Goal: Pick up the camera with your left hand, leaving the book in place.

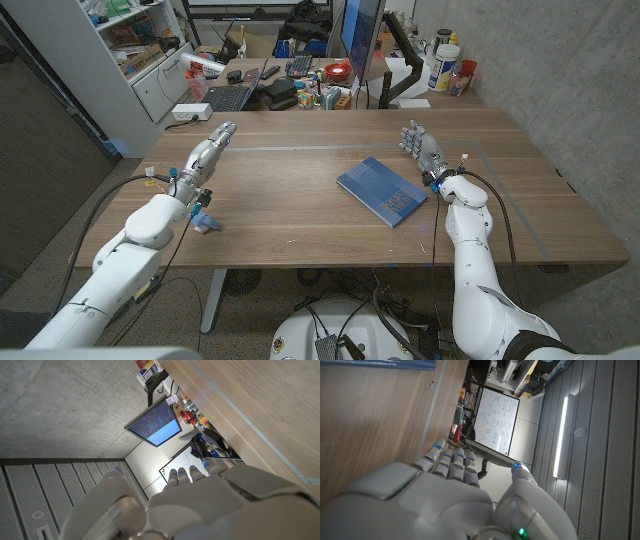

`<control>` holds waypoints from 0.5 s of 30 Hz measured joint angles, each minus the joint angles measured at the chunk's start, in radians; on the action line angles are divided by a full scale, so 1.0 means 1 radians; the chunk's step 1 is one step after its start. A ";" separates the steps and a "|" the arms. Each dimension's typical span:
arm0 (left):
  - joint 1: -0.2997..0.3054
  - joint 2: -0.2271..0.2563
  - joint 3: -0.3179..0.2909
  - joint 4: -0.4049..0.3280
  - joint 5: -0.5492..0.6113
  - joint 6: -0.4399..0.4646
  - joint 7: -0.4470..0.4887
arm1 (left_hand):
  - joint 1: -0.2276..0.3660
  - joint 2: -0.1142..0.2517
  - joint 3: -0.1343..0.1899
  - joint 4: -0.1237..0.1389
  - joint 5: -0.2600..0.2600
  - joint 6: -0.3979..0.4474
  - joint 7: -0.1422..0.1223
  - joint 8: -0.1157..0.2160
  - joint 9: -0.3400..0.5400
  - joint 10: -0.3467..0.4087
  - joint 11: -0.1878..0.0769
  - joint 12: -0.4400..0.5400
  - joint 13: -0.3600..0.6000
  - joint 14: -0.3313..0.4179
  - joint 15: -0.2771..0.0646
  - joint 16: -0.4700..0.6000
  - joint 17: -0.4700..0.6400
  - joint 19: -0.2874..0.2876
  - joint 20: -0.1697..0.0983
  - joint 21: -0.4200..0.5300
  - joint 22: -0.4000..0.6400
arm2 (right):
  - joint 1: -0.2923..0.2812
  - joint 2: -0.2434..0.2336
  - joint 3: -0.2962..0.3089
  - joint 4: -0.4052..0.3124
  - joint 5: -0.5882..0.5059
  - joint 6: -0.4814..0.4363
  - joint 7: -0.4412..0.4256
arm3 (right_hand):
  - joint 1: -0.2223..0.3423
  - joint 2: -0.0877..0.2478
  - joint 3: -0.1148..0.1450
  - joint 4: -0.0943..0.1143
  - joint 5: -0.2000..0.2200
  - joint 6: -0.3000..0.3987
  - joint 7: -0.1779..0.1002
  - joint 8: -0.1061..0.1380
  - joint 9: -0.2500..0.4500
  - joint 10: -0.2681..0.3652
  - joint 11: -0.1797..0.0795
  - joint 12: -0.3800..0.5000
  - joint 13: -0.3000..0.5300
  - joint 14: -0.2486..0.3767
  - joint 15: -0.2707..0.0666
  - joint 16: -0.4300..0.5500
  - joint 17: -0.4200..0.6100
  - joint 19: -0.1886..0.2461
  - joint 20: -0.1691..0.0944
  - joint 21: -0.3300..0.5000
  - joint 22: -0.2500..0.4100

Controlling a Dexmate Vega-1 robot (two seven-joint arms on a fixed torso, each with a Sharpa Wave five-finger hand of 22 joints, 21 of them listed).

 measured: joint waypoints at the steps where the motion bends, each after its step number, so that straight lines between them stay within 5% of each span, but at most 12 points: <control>1: 0.005 0.001 -0.005 -0.005 0.002 0.003 0.000 | 0.000 0.000 0.000 0.000 0.000 0.000 0.000 0.000 0.000 0.000 0.000 0.000 0.000 0.000 0.000 0.000 0.000 0.000 0.000 0.000 0.000 | 0.000 -0.001 0.000 0.000 -0.001 0.000 0.000 | 0.000 0.000 0.000 0.000 0.000 0.000 0.000 0.000 0.000 0.000 0.000 0.000 0.000 0.000 0.000 0.000 0.000 0.003 -0.003 0.000 0.000; 15: 0.058 0.006 -0.056 -0.072 0.035 0.040 -0.004 | 0.017 -0.001 -0.001 -0.007 0.001 0.000 0.000 0.000 0.000 0.000 0.000 0.000 0.000 0.000 0.000 0.000 0.000 0.000 0.000 0.000 0.000 | 0.003 -0.009 0.001 0.011 -0.005 0.000 0.005 | 0.000 0.000 0.000 0.000 0.000 0.000 0.000 0.000 0.000 0.000 0.000 0.000 0.000 0.000 0.000 0.000 0.000 0.006 0.001 -0.004 0.000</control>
